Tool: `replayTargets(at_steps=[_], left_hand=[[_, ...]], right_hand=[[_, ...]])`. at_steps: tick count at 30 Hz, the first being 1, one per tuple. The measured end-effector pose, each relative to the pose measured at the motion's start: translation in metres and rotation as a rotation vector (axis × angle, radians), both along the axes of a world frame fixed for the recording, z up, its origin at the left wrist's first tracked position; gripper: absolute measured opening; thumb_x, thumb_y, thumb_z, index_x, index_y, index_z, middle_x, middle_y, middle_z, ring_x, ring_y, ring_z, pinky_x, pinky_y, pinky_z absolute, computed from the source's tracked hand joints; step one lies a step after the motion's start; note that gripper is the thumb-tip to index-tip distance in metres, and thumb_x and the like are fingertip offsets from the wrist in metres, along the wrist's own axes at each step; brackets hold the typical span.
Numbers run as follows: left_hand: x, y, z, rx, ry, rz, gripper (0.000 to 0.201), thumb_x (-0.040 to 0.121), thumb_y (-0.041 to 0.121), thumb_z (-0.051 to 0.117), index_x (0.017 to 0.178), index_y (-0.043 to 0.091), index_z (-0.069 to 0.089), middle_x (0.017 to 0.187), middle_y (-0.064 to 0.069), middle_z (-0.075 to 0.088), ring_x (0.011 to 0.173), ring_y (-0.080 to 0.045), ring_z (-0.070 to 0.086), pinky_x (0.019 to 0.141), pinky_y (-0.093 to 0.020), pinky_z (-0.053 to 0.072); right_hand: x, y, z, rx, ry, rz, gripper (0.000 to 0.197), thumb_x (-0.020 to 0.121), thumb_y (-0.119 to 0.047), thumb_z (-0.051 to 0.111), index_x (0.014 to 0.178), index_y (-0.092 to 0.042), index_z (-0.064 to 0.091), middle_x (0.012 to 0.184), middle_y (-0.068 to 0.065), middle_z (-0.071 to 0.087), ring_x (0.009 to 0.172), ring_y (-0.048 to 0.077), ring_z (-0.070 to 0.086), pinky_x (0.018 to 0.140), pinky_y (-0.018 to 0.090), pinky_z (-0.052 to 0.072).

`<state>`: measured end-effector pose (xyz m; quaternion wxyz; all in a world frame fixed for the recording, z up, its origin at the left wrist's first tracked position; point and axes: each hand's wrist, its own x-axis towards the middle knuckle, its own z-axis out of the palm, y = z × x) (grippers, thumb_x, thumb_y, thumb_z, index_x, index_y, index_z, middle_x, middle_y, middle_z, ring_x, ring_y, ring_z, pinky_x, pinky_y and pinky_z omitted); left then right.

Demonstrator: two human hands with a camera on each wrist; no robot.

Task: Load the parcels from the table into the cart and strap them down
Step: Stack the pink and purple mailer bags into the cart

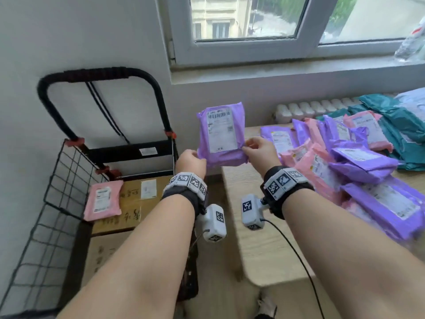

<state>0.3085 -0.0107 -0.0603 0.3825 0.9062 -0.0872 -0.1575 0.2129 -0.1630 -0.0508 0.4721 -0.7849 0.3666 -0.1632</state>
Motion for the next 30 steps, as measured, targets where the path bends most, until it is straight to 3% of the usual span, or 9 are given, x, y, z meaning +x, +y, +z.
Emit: replayTargets(at_steps=[6,8,10,13,18,23,27,30], left_hand=[[0.046,0.12,-0.013,0.028,0.034,0.104,0.013,0.086,0.012,0.059,0.095,0.016,0.067,0.094,-0.002,0.067,0.082,-0.021,0.06,0.065,-0.028,0.041],[0.055,0.15,-0.02,0.016,0.071,0.138,0.013,0.085,0.01,0.056,0.09,0.018,0.065,0.09,-0.003,0.068,0.079,-0.022,0.062,0.064,-0.03,0.047],[0.061,0.175,-0.027,0.005,0.116,0.196,0.013,0.084,0.01,0.056,0.082,0.021,0.063,0.086,-0.005,0.07,0.079,-0.024,0.067,0.07,-0.034,0.055],[0.068,0.202,-0.041,-0.017,0.165,0.276,0.019,0.084,0.008,0.058,0.072,0.024,0.057,0.082,-0.006,0.07,0.08,-0.027,0.069,0.077,-0.042,0.058],[0.079,0.232,-0.065,-0.074,0.173,0.466,0.028,0.083,0.001,0.055,0.07,0.026,0.051,0.08,-0.007,0.067,0.075,-0.029,0.069,0.072,-0.045,0.059],[0.082,0.249,-0.083,-0.074,0.186,0.561,0.027,0.082,0.0,0.047,0.071,0.024,0.044,0.085,-0.007,0.064,0.076,-0.029,0.069,0.071,-0.045,0.059],[0.1,0.257,-0.105,-0.054,0.2,0.563,0.03,0.081,0.0,0.045,0.064,0.023,0.052,0.081,0.002,0.06,0.077,-0.03,0.069,0.073,-0.044,0.06],[0.127,0.262,-0.131,-0.025,0.242,0.547,0.035,0.082,0.003,0.049,0.058,0.026,0.059,0.086,-0.002,0.068,0.081,-0.031,0.07,0.078,-0.043,0.059]], right_hand=[[0.054,0.114,-0.021,0.05,0.122,0.072,0.01,0.083,-0.012,0.06,0.078,-0.019,0.066,0.074,0.004,0.065,0.074,0.025,0.065,0.072,0.037,0.058],[0.067,0.142,-0.03,0.046,0.169,0.099,0.01,0.08,-0.013,0.06,0.074,-0.019,0.067,0.072,0.003,0.067,0.075,0.026,0.067,0.073,0.039,0.059],[0.079,0.165,-0.037,0.068,0.217,0.131,0.012,0.079,-0.013,0.059,0.071,-0.018,0.066,0.071,0.003,0.068,0.075,0.028,0.069,0.073,0.044,0.059],[0.1,0.189,-0.048,0.093,0.271,0.182,0.018,0.079,-0.009,0.056,0.066,-0.019,0.064,0.074,0.006,0.07,0.075,0.029,0.07,0.073,0.044,0.06],[0.137,0.215,-0.063,0.215,0.328,0.283,0.022,0.088,-0.004,0.054,0.071,-0.016,0.061,0.073,0.012,0.069,0.064,0.027,0.071,0.066,0.041,0.061],[0.158,0.232,-0.092,0.276,0.395,0.339,0.02,0.09,-0.002,0.053,0.075,-0.013,0.059,0.073,0.013,0.069,0.063,0.028,0.071,0.067,0.042,0.061],[0.178,0.243,-0.114,0.303,0.47,0.321,0.017,0.092,-0.002,0.054,0.08,-0.012,0.06,0.078,0.013,0.07,0.055,0.02,0.069,0.047,0.026,0.057],[0.201,0.249,-0.129,0.355,0.51,0.28,0.013,0.092,-0.001,0.055,0.085,-0.011,0.059,0.08,0.015,0.07,0.052,0.018,0.067,0.041,0.022,0.051]])
